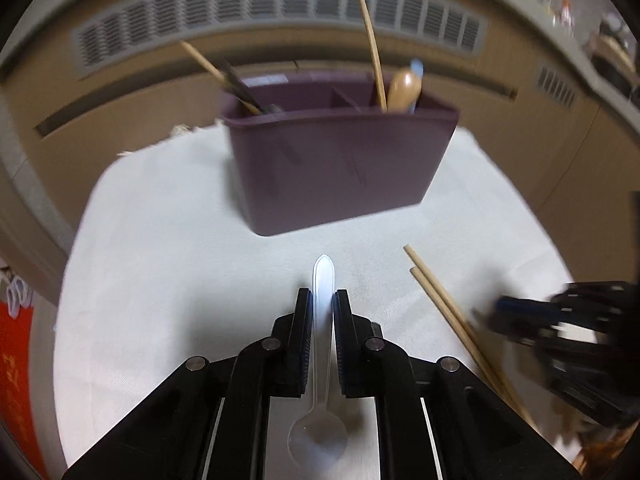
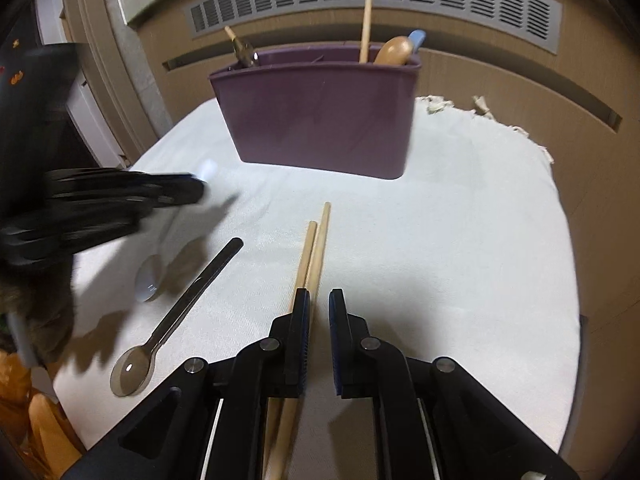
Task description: Organize utensils
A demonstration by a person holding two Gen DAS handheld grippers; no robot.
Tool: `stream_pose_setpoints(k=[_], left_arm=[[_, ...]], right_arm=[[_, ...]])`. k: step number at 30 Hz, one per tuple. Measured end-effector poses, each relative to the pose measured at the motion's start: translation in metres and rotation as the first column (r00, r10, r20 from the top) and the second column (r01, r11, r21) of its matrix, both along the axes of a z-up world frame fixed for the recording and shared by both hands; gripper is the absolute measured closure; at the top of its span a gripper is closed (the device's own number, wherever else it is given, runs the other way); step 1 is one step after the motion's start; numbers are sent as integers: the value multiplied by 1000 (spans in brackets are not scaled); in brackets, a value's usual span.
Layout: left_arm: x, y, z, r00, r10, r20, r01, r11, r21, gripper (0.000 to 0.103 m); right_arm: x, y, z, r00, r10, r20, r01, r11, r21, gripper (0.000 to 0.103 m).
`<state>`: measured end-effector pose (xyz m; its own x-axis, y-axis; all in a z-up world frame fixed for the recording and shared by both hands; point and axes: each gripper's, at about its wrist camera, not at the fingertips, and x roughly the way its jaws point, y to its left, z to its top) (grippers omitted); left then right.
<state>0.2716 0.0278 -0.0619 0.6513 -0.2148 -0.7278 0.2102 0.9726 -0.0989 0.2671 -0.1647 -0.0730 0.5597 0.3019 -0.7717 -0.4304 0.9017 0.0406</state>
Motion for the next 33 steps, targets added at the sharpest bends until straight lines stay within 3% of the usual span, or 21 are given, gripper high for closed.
stream_pose_setpoints(k=[6, 13, 18, 23, 30, 33], left_arm=[[-27, 21, 15, 998, 10, 58, -7, 998, -58, 92], [-32, 31, 6, 999, 20, 37, -16, 994, -107, 92], [-35, 40, 7, 999, 24, 37, -19, 992, -128, 92], [-34, 42, 4, 999, 30, 30, -26, 990, -137, 92], [-36, 39, 5, 999, 27, 28, -23, 991, -135, 92], [-42, 38, 11, 999, 34, 42, -28, 990, -135, 92]], right_arm=[[21, 15, -12, 999, -38, -29, 37, 998, -44, 93], [30, 33, -16, 999, -37, -33, 34, 996, -88, 93], [44, 34, -21, 993, -117, -27, 110, 980, -168, 93], [37, 39, -21, 997, -76, -19, 71, 980, -187, 92], [46, 17, -19, 993, -75, -95, 71, 996, -47, 96], [31, 11, -11, 996, -67, -55, 66, 998, -14, 96]])
